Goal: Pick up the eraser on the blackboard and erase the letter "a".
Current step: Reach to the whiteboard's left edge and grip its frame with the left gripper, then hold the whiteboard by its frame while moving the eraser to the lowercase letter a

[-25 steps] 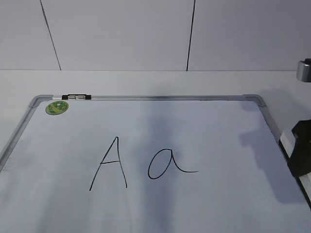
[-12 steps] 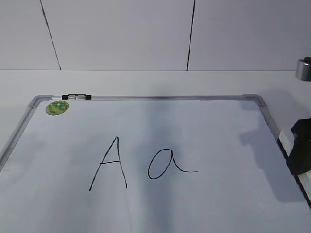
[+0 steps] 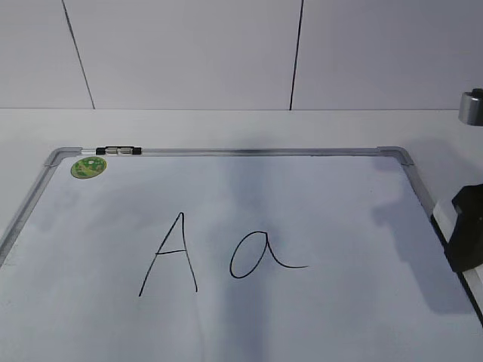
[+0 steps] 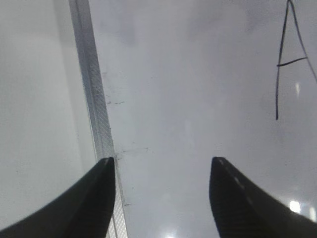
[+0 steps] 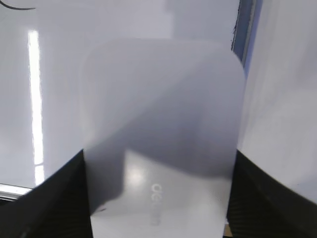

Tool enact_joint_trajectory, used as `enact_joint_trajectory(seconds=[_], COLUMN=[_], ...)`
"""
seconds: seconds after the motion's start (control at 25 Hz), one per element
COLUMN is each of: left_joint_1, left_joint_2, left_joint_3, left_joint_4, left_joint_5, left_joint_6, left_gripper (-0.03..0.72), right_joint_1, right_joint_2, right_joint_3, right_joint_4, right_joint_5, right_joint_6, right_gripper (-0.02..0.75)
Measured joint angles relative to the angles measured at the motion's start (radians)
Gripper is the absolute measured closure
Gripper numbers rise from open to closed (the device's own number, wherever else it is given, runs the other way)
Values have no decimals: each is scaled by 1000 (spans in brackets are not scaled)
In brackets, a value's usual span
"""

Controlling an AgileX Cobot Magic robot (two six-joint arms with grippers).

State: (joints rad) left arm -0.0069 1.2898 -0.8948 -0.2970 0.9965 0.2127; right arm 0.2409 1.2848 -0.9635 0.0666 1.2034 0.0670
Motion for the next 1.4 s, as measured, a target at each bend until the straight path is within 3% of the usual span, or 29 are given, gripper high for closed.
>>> enact_joint_trajectory(seconds=[0.28,0.68,1.4], left_joint_1=[89,198,211], left_joint_2=[166,322,432], left_joint_3=[-25,-25,-31], left_joint_4=[-7,-184,-231], left_joint_5=[6,-33,-126], left_joint_6=[74,301,402], left_gripper=[237,237,237], right_joint_1=[0,0,0], right_joint_2=[0,0,0], right_joint_3=[0,0,0], right_joint_4=[0,4,39], right_joint_5=[-2,-4,5], right_joint_6=[0,0,-2], right_gripper=[184,184,185])
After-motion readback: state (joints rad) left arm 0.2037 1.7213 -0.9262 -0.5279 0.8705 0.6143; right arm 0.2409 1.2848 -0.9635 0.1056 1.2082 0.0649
